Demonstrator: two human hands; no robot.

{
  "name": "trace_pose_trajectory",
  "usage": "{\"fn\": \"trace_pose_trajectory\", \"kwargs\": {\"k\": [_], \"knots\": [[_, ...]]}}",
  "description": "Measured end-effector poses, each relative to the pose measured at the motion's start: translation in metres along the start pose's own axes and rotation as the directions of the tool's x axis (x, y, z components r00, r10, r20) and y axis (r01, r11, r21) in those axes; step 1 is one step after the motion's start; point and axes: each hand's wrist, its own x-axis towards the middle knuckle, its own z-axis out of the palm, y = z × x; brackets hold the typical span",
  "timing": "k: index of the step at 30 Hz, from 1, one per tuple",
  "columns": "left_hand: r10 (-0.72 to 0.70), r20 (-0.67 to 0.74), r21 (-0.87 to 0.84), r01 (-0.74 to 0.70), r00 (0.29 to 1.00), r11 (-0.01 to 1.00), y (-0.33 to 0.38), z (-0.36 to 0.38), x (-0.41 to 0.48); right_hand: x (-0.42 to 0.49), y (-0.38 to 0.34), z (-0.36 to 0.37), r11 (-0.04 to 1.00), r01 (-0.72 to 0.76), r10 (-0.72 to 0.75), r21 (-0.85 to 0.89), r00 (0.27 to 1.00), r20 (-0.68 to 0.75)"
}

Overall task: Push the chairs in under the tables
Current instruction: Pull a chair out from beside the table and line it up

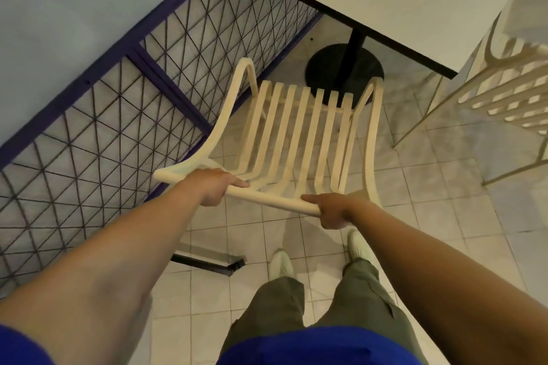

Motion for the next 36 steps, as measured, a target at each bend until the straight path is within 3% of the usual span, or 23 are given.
{"fn": "trace_pose_trajectory", "kwargs": {"k": [11, 24, 31, 36], "knots": [[0.033, -0.06, 0.09, -0.028, 0.998, 0.996, -0.012, -0.005, 0.01, 0.004, -0.011, 0.004, 0.996, -0.015, 0.023, 0.083, 0.994, -0.103], [-0.039, -0.075, 0.068, 0.044, 0.996, 0.997, -0.005, -0.007, 0.009, 0.008, -0.007, 0.005, 0.997, 0.042, -0.032, 0.072, 0.991, -0.133], [-0.008, -0.057, 0.063, 0.012, 0.998, 0.998, -0.008, -0.005, 0.013, -0.001, 0.007, 0.003, 0.995, 0.032, -0.03, 0.094, 0.999, -0.021], [0.069, -0.002, 0.079, -0.069, 0.998, 0.994, -0.02, -0.005, 0.019, -0.006, 0.001, 0.002, 0.999, -0.011, 0.014, 0.046, 0.999, -0.046]]}}
